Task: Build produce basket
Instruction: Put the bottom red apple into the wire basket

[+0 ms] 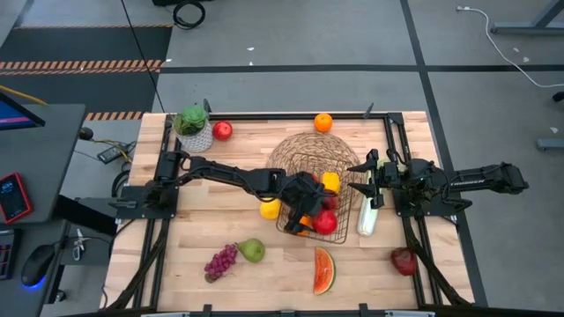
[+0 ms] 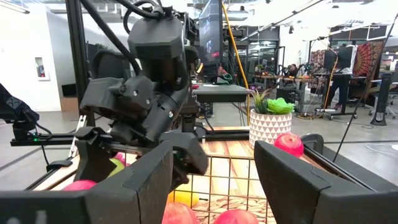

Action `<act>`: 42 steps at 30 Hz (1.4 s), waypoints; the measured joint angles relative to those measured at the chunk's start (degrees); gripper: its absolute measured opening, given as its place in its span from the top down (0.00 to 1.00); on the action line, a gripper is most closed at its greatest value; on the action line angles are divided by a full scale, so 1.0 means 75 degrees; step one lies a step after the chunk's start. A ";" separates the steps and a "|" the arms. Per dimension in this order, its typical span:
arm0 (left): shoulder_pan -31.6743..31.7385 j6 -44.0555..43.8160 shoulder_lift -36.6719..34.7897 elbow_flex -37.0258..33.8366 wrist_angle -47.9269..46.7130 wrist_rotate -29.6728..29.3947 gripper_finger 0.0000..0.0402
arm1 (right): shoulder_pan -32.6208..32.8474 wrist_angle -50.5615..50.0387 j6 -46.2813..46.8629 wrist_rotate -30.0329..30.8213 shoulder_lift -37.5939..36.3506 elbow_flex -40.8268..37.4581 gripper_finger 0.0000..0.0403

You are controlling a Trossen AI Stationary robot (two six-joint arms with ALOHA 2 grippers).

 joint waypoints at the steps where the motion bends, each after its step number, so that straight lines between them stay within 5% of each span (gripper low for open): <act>1: -0.0023 0.0004 0.0000 0.0000 -0.0030 0.0101 0.00 | -0.0003 0.0000 0.0000 0.0000 0.0003 0.0000 0.43; 23: 0.0225 0.0080 -0.0012 0.0003 -0.0268 0.0888 0.00 | -0.0003 0.0000 0.0000 0.0000 0.0003 0.0003 0.43; 27: 0.0275 -0.0186 -0.0015 0.0003 -0.0133 0.0164 0.00 | 0.0000 -0.0002 -0.0001 0.0000 0.0000 0.0003 0.43; 31: 0.0327 -0.0395 -0.0017 0.0006 0.0008 0.0412 0.00 | -0.0001 0.0000 -0.0002 0.0000 0.0001 0.0001 0.43; 34: 0.0320 -0.0636 -0.0017 0.0000 0.0260 -0.0686 0.00 | 0.0000 0.0000 -0.0001 0.0000 0.0001 0.0002 0.43; 38: 0.0298 -0.0672 -0.0023 -0.0002 0.0240 -0.0227 0.00 | 0.0000 -0.0003 -0.0003 0.0000 0.0000 0.0003 0.43; 42: 0.0210 -0.0478 -0.0029 0.0009 0.0484 -0.0856 0.00 | 0.0000 0.0000 -0.0003 0.0000 0.0000 0.0003 0.43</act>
